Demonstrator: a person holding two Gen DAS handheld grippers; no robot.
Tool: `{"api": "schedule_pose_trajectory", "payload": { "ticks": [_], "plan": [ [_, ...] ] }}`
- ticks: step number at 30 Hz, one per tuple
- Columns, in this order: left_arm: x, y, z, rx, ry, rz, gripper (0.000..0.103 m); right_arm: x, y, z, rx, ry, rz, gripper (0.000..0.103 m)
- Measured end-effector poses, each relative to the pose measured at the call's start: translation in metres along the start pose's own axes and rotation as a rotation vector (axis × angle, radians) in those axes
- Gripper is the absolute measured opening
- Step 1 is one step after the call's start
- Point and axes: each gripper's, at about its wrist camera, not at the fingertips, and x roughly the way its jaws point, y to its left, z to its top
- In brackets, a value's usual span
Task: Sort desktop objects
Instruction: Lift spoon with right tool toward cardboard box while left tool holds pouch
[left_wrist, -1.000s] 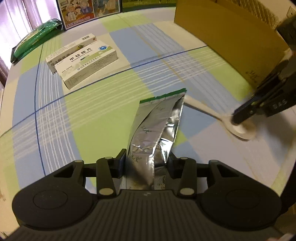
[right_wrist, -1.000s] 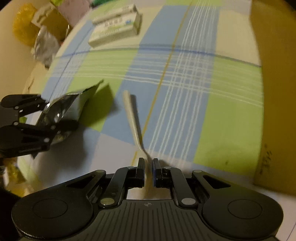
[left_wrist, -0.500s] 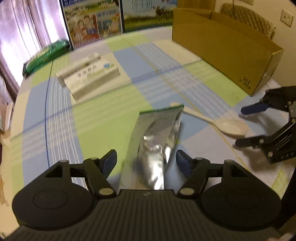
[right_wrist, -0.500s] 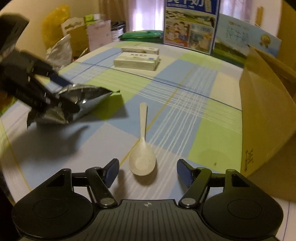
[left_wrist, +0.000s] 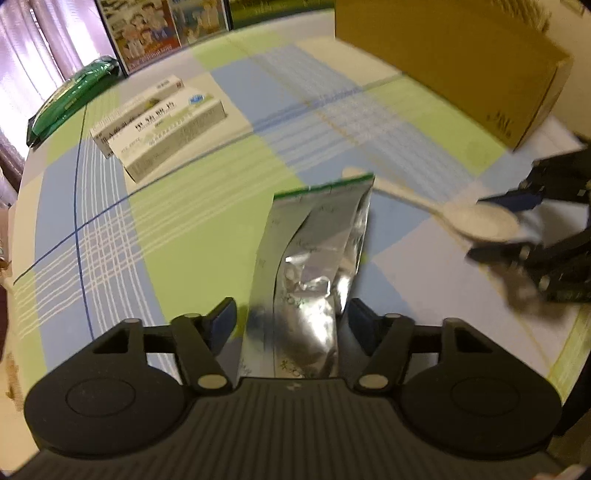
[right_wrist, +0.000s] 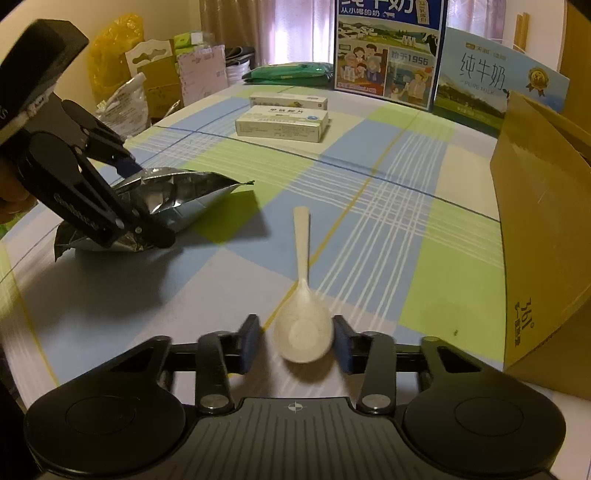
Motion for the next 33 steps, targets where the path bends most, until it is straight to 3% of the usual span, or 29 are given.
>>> {"api": "schedule_pose_trajectory", "payload": {
  "ticks": [6, 26, 33],
  "plan": [
    [0.004, 0.003, 0.002, 0.004, 0.032, -0.009, 0.047, -0.003, -0.001, -0.002, 0.002, -0.008, -0.002, 0.030],
    [0.006, 0.002, 0.005, -0.016, 0.011, 0.000, 0.050, -0.005, 0.010, -0.003, -0.023, -0.021, -0.042, 0.030],
    [0.004, -0.003, 0.006, 0.000, 0.020, 0.006, 0.037, -0.004, 0.012, -0.001, -0.010, -0.016, -0.052, 0.030]
  ]
}}
